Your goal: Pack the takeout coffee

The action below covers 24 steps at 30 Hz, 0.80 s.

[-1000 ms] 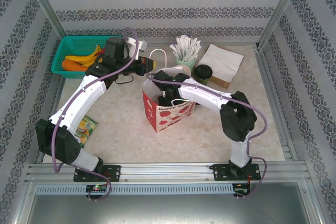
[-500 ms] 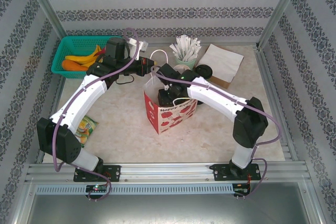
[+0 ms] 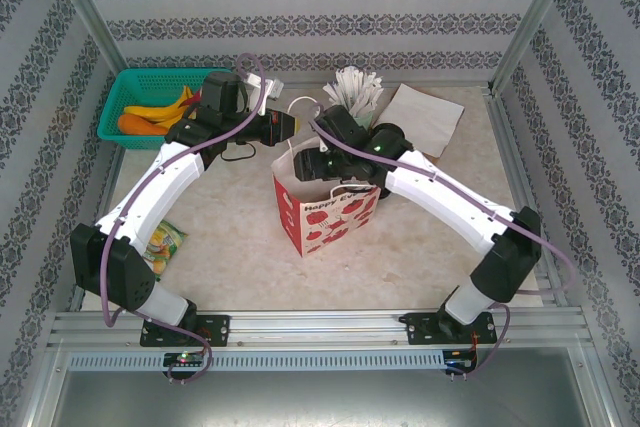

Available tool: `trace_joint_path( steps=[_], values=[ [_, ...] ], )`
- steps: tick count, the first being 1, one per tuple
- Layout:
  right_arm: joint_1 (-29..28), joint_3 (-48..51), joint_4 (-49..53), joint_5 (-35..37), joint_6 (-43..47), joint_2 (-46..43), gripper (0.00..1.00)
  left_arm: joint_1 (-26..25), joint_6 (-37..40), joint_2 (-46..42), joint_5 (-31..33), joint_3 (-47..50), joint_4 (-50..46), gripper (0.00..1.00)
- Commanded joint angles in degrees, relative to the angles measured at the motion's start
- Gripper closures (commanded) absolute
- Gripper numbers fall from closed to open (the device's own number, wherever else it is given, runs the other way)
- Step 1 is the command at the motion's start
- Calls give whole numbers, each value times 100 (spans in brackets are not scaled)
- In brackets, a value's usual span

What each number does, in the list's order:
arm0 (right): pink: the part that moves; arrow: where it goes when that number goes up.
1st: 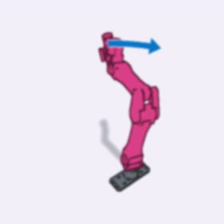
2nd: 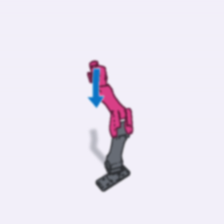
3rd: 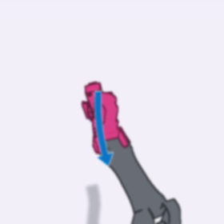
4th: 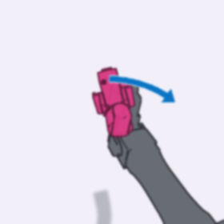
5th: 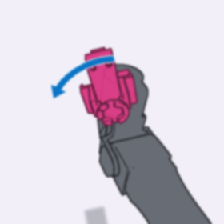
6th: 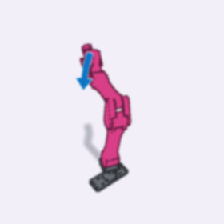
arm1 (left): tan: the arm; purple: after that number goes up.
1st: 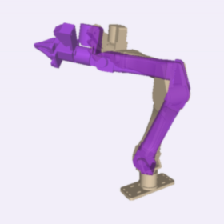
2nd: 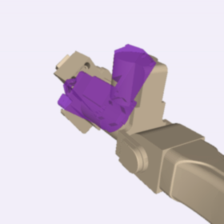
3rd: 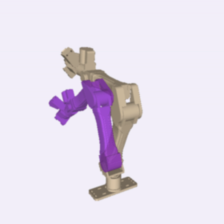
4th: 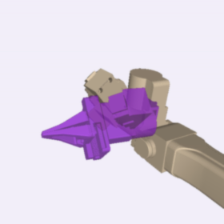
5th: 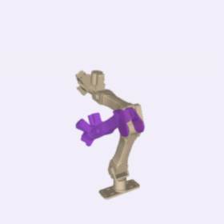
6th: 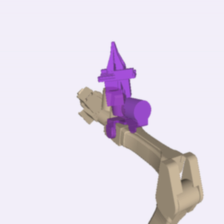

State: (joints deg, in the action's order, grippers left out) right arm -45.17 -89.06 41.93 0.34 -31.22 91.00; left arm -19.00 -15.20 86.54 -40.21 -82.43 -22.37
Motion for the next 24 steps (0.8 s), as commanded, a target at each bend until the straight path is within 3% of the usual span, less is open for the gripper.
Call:
trace_joint_path(
  steps=[1, 8, 16, 22, 24],
  values=[
    [-71, 202, -295, 181, 322, -308, 32, 54, 149, -29, -116, -176, -116, 100],
    [-65, 265, -591, 57, 931, -777, 2, 51, 167, -10, -165, -193, -101, 100],
    [80, 438, -992, -198, 2007, -1151, 2, 51, 226, -35, -338, -153, -9, 100],
    [673, 621, -1049, -908, 4186, -1168, 2, 46, 304, -50, -462, -86, 145, 100],
    [947, 666, -1052, -1591, 4838, -1133, 2, 55, 337, -54, -491, -95, 145, 100]
  ],
)
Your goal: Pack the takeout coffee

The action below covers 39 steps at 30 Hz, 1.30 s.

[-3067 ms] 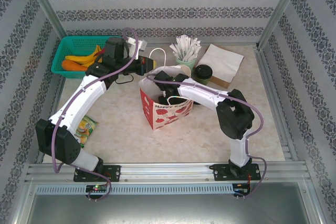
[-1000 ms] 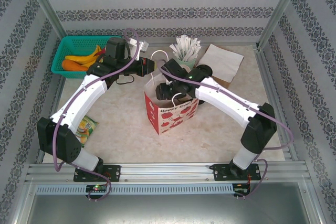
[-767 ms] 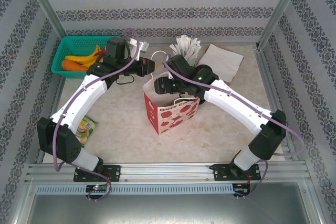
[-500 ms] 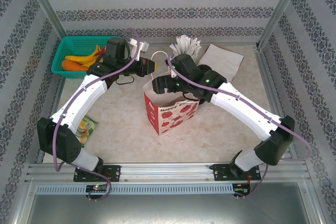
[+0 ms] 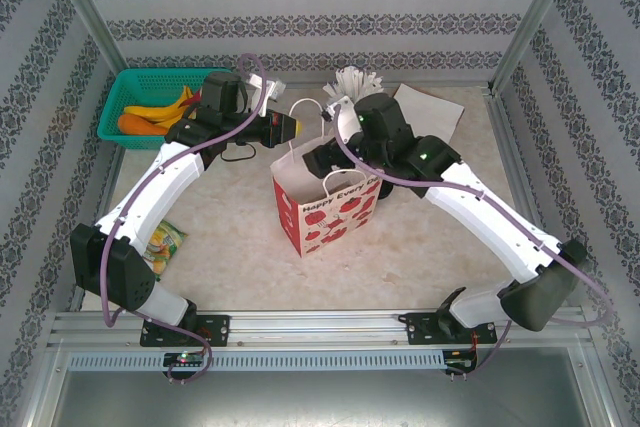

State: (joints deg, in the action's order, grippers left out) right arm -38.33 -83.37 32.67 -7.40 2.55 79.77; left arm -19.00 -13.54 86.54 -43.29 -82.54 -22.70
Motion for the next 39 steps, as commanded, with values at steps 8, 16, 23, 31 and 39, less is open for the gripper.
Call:
trace_joint_path(
  steps=[8, 16, 23, 31, 39],
  values=[
    [1188, -968, 1404, -2506, 3412, 786, 4, 55, 256, -127, -359, -47, 258, 100],
    [1648, -2735, 3173, -3363, 4893, 2103, 18, 49, 292, -12, -469, -206, 250, 100],
    [1625, -4089, 4121, -3783, 5565, 3281, 27, 47, 246, 160, -522, -415, 210, 100],
    [1614, -4715, 4653, -4068, 5915, 3833, 34, 49, 218, 274, -565, -515, 210, 100],
    [1591, -4389, 4399, -3896, 5673, 3744, 55, 51, 194, 372, -706, -575, 196, 99]
  ],
)
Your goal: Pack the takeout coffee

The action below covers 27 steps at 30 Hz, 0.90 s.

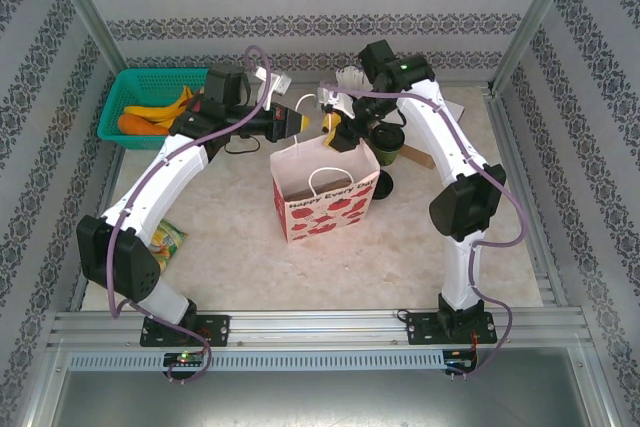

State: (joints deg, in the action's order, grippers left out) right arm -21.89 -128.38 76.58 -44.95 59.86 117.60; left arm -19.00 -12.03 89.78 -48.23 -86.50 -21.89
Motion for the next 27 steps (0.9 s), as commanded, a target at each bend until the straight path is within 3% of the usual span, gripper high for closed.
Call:
trace_joint_path(
  steps=[1, 5, 9, 13, 18, 27],
  values=[
    [-52, 176, -41, -136, -121, -81, 58, 50, 43, 48, -212, -181, 115, 99],
    [-52, 471, -132, -358, -222, -293, 76, 48, 60, 48, -274, -211, 102, 98],
    [-102, 898, -374, -358, -317, -523, 83, 48, 39, 25, -387, -229, 62, 98],
    [-140, 1266, -580, -361, -381, -775, 100, 51, -25, -21, -407, -206, 36, 94],
    [-253, 1730, -1039, -187, -716, -1155, 100, 46, -47, -109, -385, -185, 27, 92],
    [-600, 2845, -2354, 624, -2302, -2012, 100, 61, -88, -335, 145, -265, 72, 87]
  ],
)
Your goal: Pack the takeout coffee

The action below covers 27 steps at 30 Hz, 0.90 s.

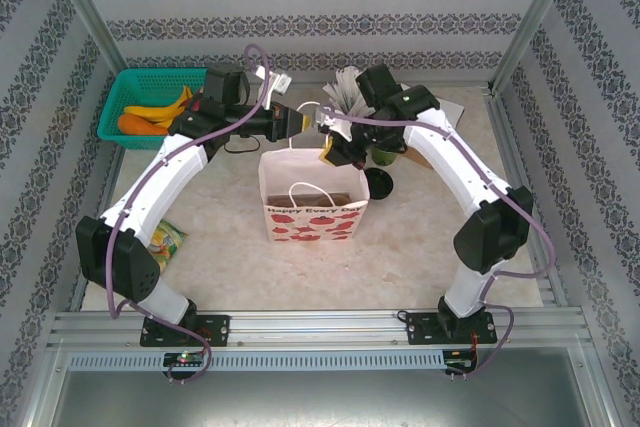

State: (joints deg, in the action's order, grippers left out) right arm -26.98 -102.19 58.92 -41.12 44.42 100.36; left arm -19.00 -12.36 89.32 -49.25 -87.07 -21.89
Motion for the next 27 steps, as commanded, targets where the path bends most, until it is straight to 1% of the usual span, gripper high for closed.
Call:
trace_joint_path(
  steps=[1, 3, 4, 6, 8, 10, 11, 13, 14, 17, 21, 25, 27],
  values=[
    [-136, 366, -749, 361, -993, -373, 100, 57, -97, -337, 423, -188, 112, 87],
    [-250, 688, -1041, 629, -1315, -562, 100, 59, -222, -463, 824, -153, 133, 86],
    [-336, 847, -1145, 839, -1396, -665, 100, 59, -276, -542, 1090, -132, 140, 81],
    [-494, 1130, -1346, 1292, -1574, -846, 100, 65, -359, -717, 1627, -63, 133, 66],
    [-623, 1348, -1445, 1537, -1762, -996, 100, 72, -423, -892, 2271, -30, 28, 52],
    [-700, 1483, -1579, 1739, -2104, -1115, 100, 76, -487, -1029, 2807, 1, -66, 36],
    [-727, 1525, -1647, 1861, -2338, -1161, 100, 80, -548, -1108, 3115, 33, -99, 27],
    [-767, 1611, -1967, 2245, -3054, -1256, 100, 101, -691, -1242, 3662, 151, -101, 13],
    [-782, 1631, -2127, 2401, -3474, -1300, 100, 109, -791, -1323, 3955, 233, -95, 7],
    [-848, 1612, -2333, 2637, -4407, -1369, 100, 176, -1084, -1497, 4797, 449, -149, 0],
    [-1001, 1503, -2331, 3067, -5229, -1370, 100, 288, -1430, -1593, 5554, 577, -439, 0],
    [-1197, 1462, -2293, 3330, -5619, -1437, 100, 370, -1733, -1579, 6186, 566, -885, 0],
    [-1285, 1526, -2358, 3412, -5726, -1487, 100, 418, -1911, -1579, 6402, 611, -1026, 0]
  ],
)
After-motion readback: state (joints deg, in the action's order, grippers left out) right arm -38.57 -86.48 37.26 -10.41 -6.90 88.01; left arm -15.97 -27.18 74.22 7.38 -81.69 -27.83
